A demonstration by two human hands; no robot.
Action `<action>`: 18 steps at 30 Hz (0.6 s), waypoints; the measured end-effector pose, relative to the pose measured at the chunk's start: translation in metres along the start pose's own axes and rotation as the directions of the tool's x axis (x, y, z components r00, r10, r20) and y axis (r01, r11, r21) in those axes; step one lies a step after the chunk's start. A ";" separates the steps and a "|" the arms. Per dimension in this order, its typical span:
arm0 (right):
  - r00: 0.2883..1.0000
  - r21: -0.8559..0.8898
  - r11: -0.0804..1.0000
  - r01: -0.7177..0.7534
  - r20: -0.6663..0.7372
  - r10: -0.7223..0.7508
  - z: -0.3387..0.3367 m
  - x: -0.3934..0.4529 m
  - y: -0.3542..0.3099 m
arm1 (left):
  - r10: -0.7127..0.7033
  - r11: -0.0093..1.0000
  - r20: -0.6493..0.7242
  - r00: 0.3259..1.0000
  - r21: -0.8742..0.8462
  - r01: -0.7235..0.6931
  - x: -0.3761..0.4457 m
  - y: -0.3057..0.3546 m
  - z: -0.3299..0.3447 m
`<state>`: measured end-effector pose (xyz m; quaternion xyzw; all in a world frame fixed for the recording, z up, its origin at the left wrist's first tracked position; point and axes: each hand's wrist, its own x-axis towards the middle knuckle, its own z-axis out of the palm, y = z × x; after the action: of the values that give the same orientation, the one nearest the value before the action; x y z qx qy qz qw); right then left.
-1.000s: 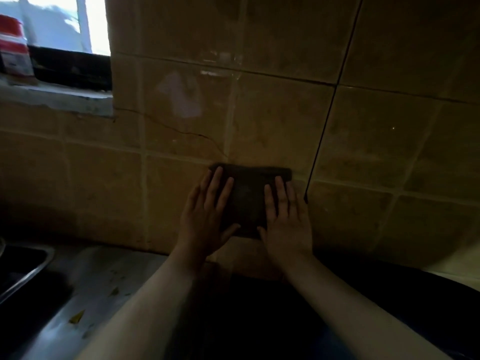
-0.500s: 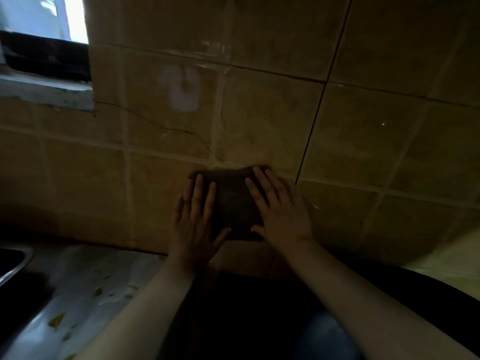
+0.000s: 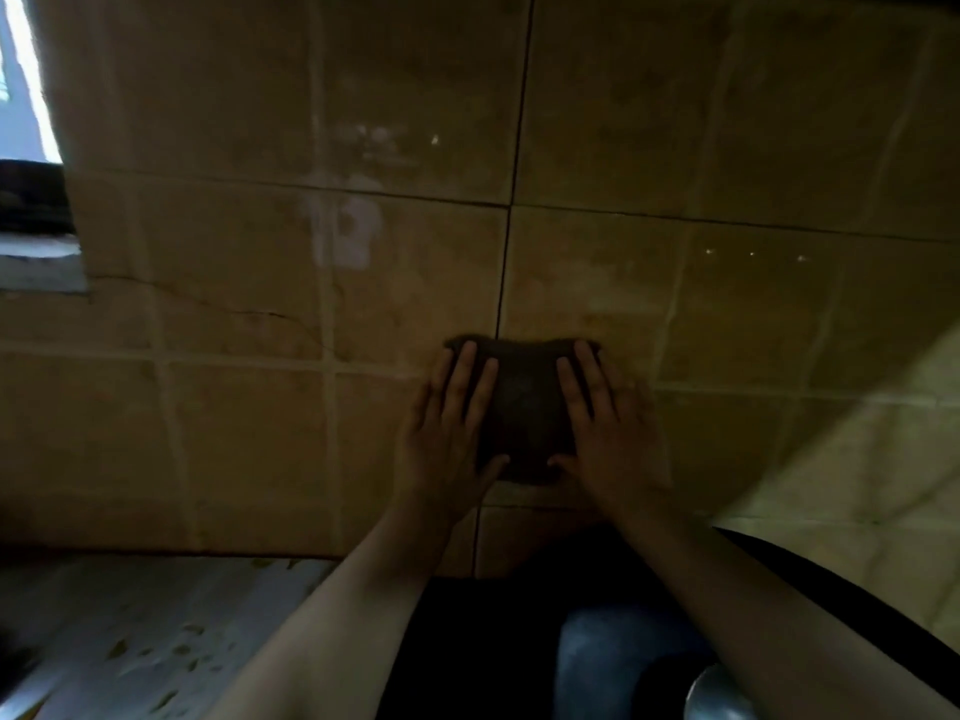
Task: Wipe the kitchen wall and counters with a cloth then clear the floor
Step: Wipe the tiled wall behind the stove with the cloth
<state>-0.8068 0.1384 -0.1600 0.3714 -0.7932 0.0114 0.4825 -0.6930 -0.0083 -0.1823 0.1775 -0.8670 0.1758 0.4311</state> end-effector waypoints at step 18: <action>0.999 0.094 0.995 -0.041 0.017 0.039 -0.011 0.012 0.049 | -0.041 0.996 -0.008 0.999 0.084 0.041 0.047 0.040 -0.022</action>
<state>-0.8307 0.1709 -0.1277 0.3778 -0.8028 0.0555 0.4580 -0.7232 0.0296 -0.1379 0.2126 -0.8536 0.2038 0.4297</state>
